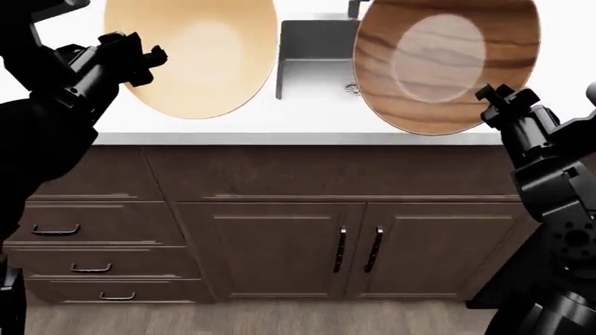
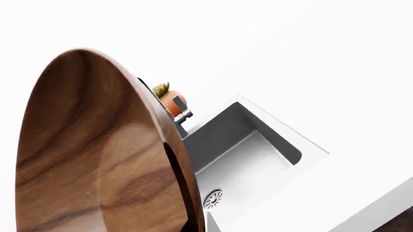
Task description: Stack the bowls in the sink.
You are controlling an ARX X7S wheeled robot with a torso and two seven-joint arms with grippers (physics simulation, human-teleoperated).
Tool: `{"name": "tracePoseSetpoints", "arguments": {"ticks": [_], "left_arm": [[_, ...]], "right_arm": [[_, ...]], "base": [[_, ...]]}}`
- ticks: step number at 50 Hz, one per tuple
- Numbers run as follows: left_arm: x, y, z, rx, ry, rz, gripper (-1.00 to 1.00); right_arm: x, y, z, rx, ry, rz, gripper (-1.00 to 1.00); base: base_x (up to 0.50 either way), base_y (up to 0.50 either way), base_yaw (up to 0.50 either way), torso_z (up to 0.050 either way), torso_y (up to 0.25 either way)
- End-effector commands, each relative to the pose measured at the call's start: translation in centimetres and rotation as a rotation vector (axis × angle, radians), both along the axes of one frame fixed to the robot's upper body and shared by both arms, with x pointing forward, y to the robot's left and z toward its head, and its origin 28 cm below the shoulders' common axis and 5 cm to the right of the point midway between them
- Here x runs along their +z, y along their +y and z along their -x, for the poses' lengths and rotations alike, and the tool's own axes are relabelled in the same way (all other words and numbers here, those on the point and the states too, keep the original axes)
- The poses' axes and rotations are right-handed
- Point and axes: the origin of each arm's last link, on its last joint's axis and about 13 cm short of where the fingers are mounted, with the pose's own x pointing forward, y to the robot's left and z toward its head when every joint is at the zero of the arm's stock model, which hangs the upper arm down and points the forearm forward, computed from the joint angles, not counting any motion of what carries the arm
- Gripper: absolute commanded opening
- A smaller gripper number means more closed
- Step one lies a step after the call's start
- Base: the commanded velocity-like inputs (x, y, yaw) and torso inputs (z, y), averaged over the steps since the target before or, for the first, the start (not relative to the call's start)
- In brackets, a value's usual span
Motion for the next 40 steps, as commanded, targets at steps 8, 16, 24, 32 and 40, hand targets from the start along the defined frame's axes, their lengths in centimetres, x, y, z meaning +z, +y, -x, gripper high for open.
{"name": "tracePoseSetpoints", "arguments": {"ticks": [8, 16, 24, 32, 40], "left_arm": [[0.05, 0.00, -0.04, 0.053, -0.062, -0.081, -1.00], [0.24, 0.07, 0.02, 0.069, -0.064, -0.086, -1.00], [0.32, 0.35, -0.04, 0.104, -0.065, -0.090, -1.00], [0.52, 0.70, 0.16, 0.148, -0.069, -0.092, -1.00], [0.57, 0.91, 0.27, 0.172, -0.065, -0.094, -1.00]], "right_arm": [[0.50, -0.32, 0.31, -0.018, -0.016, -0.018, -1.00], [0.61, -0.30, 0.40, -0.021, -0.015, -0.017, -1.00], [0.54, -0.24, 0.31, -0.028, 0.004, 0.003, -1.00], [0.47, -0.25, 0.31, -0.029, 0.000, 0.017, -1.00], [0.74, -0.29, 0.42, -0.033, -0.004, 0.013, -1.00]], "base": [[0.00, -0.50, 0.00, 0.000, 0.000], [0.00, -0.50, 0.00, 0.000, 0.000], [0.00, -0.37, 0.00, 0.000, 0.000], [0.19, 0.00, 0.00, 0.000, 0.000], [0.50, 0.00, 0.00, 0.000, 0.003]]}}
